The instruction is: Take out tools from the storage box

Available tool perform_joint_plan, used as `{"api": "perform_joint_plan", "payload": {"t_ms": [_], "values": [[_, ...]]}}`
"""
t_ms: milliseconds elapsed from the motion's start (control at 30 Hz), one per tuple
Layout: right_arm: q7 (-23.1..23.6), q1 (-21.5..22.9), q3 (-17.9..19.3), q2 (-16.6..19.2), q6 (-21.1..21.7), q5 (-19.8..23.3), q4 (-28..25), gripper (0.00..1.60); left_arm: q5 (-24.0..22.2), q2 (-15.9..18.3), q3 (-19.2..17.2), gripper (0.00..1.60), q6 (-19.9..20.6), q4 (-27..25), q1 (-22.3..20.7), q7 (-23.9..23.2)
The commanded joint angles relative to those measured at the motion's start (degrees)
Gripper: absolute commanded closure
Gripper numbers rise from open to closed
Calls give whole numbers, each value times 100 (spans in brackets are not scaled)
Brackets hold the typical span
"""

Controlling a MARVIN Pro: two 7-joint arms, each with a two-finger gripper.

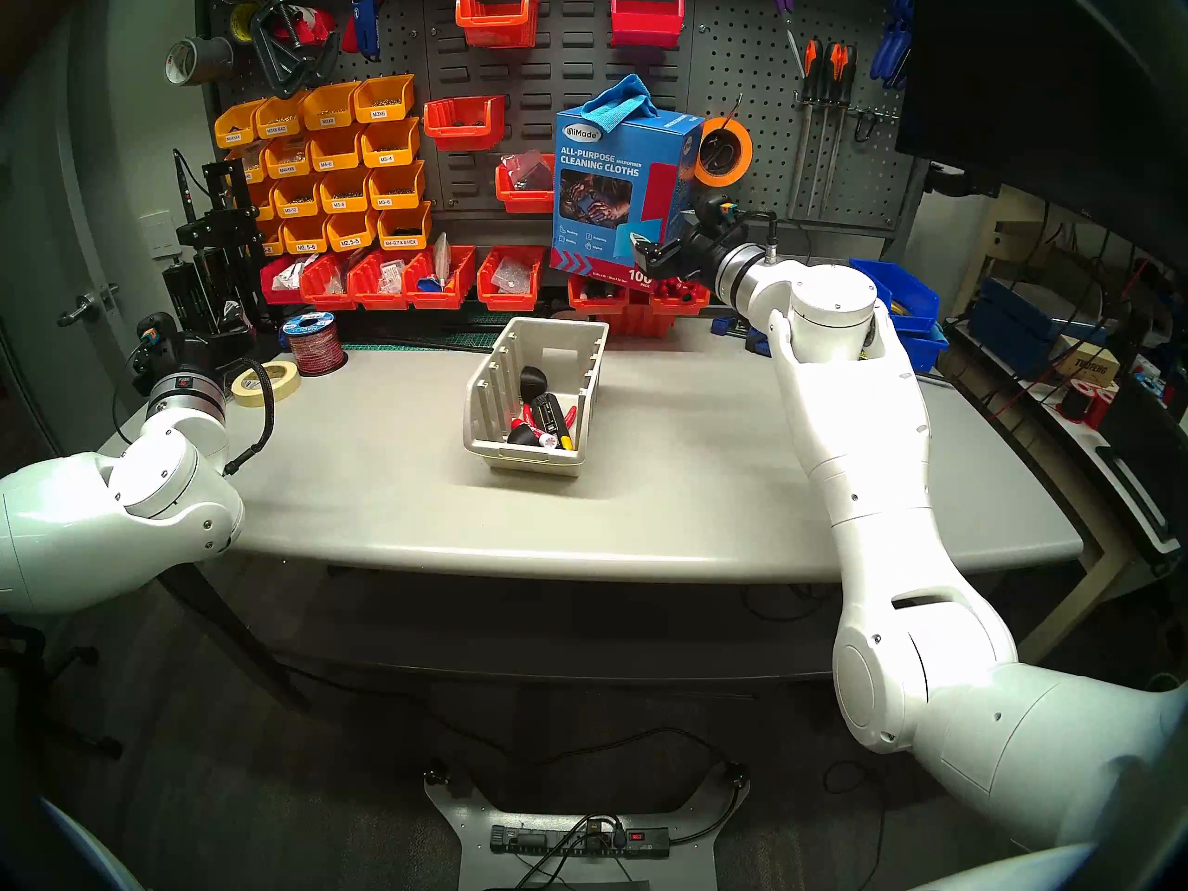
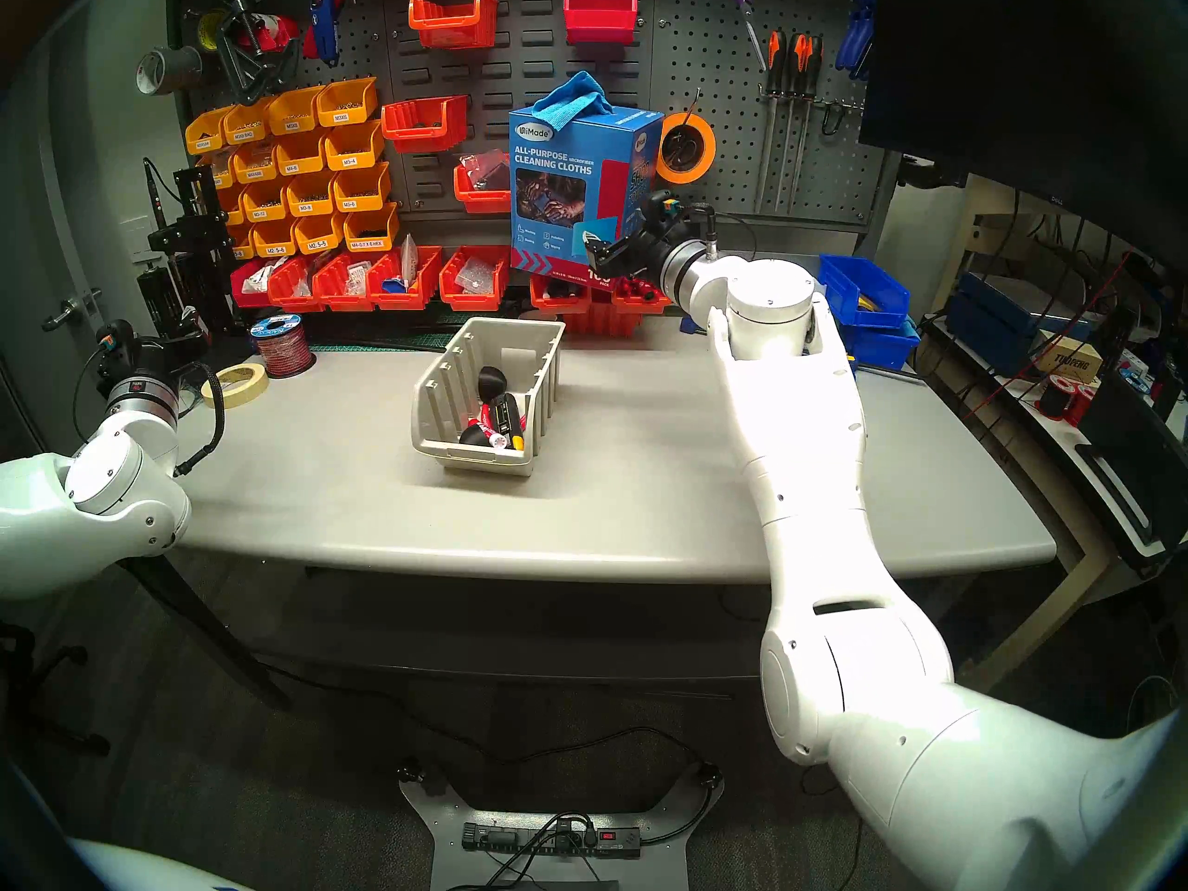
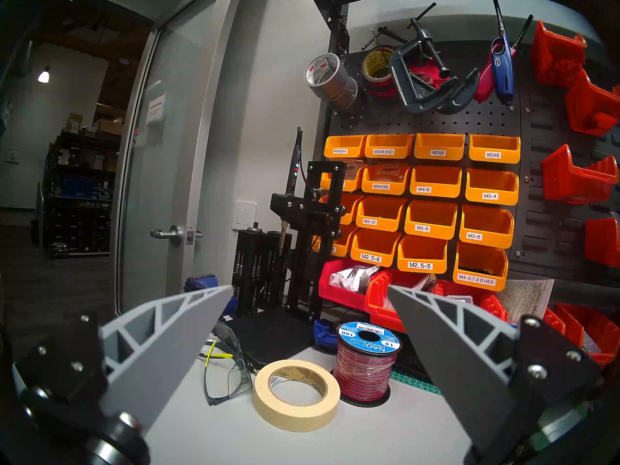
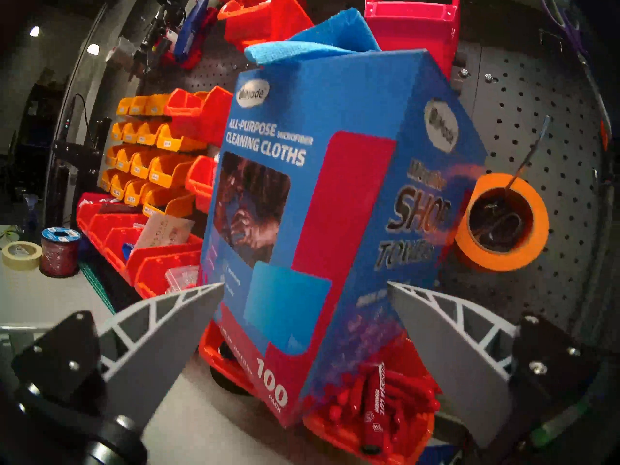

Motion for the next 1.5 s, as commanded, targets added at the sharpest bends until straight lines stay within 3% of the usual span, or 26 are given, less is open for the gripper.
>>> {"api": "perform_joint_plan", "payload": {"t_ms": [0,267,367,400,500,700,900,933,1133,1200,1267,1467], "values": [[121,-311,184,386,312,-71,-706,0,35,-16,-63,0,0,-12,-69,0],[515,-447,306,585,672,-32,-1173,0,36,-17,-63,0,-3,-11,-68,1],[777,-463,321,724,877,-26,-1590,0,36,-18,-63,0,-3,-11,-68,2],[913,-277,297,767,787,3,-1405,0,36,-18,-63,0,-4,-11,-68,2],[1246,-127,296,839,1044,85,-1692,0,36,-18,-62,0,-5,-11,-68,2],[1682,235,243,837,1227,255,-1604,0,37,-18,-62,0,-5,-11,-68,3],[2059,680,62,633,1225,493,-1203,0,39,-19,-63,0,-4,-11,-69,5],[2073,577,73,567,1204,544,-1256,0,39,-19,-63,0,-4,-11,-69,5],[2498,1053,-226,431,1118,744,-561,0,43,-19,-63,0,-2,-12,-69,9],[2461,1025,-221,349,1045,742,-545,0,43,-19,-63,0,-2,-12,-69,9],[2529,1227,-353,260,938,776,-197,0,44,-19,-63,0,-2,-12,-69,10],[2788,1315,-521,299,839,828,182,0,50,-19,-64,0,2,-13,-70,15]]}}
